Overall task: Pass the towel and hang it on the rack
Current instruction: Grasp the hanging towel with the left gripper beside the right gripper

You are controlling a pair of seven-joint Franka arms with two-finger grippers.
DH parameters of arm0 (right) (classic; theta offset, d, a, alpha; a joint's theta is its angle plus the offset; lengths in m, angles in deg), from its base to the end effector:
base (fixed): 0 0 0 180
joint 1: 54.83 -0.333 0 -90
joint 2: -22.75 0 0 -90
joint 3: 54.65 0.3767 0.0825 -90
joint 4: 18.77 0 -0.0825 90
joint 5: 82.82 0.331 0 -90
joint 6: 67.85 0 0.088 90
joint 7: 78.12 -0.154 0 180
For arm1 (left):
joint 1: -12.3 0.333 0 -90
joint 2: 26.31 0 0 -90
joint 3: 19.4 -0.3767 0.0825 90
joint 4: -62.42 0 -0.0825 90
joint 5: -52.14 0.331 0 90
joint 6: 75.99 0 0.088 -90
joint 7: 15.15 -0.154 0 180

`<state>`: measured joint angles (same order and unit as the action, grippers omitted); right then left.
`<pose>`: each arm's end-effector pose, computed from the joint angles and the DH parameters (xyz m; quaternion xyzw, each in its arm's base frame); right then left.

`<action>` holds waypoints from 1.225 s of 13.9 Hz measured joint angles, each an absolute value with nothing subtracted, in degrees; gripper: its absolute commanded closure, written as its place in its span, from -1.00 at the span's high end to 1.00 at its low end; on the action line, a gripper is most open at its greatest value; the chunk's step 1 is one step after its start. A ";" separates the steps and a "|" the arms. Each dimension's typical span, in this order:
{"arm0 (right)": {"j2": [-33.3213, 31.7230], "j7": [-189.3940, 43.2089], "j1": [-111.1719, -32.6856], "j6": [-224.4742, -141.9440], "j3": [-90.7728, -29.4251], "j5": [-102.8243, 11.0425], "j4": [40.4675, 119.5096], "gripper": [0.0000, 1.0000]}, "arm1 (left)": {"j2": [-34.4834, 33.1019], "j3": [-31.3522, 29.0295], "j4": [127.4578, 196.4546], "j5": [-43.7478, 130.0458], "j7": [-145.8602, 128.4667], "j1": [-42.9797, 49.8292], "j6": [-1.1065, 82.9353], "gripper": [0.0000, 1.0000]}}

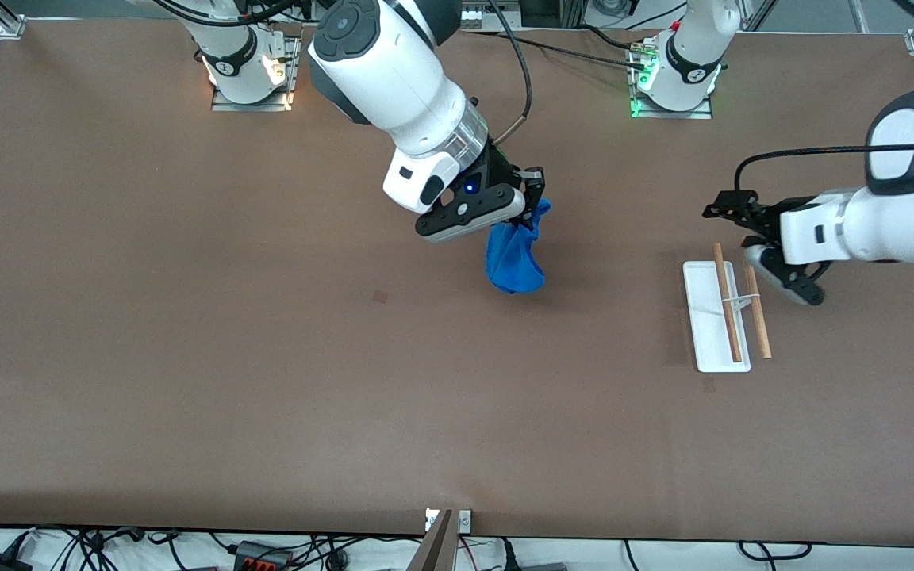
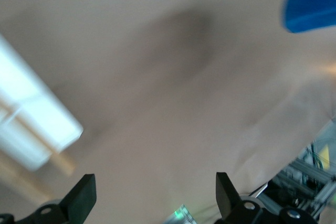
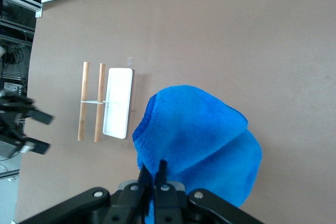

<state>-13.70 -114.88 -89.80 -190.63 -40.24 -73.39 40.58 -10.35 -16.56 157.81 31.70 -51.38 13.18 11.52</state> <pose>0.5445 0.5490 0.5508 -0.9591 -0.0385 -0.0778 0.2693 0.5410 -0.0708 0.4626 0.9181 -0.2876 -0.1406 0.2336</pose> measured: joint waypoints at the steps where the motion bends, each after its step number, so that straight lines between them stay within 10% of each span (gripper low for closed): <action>1: -14.03 -115.25 -90.05 -190.98 -40.20 -73.39 40.59 -1.00 | -8.91 -16.39 157.80 30.04 -55.56 12.50 12.42 1.00; 15: -15.53 -115.60 -90.27 -194.40 -40.20 -68.50 40.60 -1.00 | -1.02 -10.45 166.27 0.87 -105.27 1.40 38.13 1.00; 17: -15.53 -115.59 -90.27 -194.41 -40.20 -68.50 40.60 -1.00 | -1.10 -10.15 166.19 0.61 -105.95 1.54 38.16 0.72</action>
<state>-15.53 -115.59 -90.27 -194.41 -40.20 -68.50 40.60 -1.10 -10.15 166.19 0.61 -105.95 1.54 38.16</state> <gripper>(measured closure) 0.952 0.000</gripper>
